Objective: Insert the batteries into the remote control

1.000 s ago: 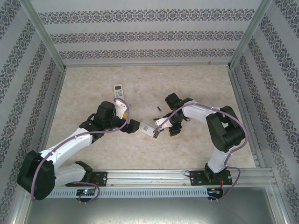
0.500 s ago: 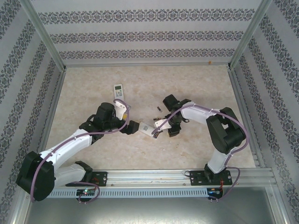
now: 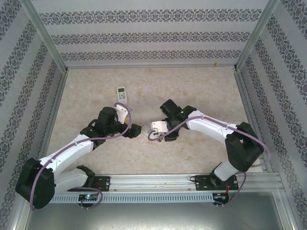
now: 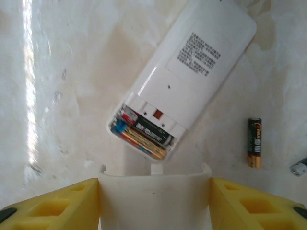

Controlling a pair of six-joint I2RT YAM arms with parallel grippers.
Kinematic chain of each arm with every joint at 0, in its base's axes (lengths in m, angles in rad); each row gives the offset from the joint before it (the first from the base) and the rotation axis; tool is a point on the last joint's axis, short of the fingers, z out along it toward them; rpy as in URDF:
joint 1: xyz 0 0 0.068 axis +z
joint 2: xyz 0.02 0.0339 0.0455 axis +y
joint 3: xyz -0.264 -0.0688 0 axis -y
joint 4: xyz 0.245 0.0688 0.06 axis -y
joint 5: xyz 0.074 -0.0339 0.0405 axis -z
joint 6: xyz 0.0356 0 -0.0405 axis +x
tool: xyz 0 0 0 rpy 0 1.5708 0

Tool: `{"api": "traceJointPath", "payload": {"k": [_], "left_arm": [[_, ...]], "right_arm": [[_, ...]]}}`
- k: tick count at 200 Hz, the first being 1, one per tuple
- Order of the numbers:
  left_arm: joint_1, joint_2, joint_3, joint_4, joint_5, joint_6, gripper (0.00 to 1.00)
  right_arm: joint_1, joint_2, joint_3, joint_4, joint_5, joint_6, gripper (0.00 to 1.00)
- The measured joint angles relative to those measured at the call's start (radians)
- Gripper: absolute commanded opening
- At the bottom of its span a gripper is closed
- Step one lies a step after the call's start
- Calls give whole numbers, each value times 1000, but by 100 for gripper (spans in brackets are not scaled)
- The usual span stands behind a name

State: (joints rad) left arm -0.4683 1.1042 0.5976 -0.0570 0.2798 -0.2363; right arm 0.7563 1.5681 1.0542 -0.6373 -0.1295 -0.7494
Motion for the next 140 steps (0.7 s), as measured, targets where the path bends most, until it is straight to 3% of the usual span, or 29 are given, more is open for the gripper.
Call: {"api": "traceJointPath", "payload": {"k": [64, 140], "left_arm": [[51, 0, -26, 43, -83, -163, 100], [58, 0, -30, 44, -83, -185, 100]], "right_arm": [[12, 106, 86, 47, 36, 434, 57], [19, 193, 110, 40, 44, 621, 58]]}}
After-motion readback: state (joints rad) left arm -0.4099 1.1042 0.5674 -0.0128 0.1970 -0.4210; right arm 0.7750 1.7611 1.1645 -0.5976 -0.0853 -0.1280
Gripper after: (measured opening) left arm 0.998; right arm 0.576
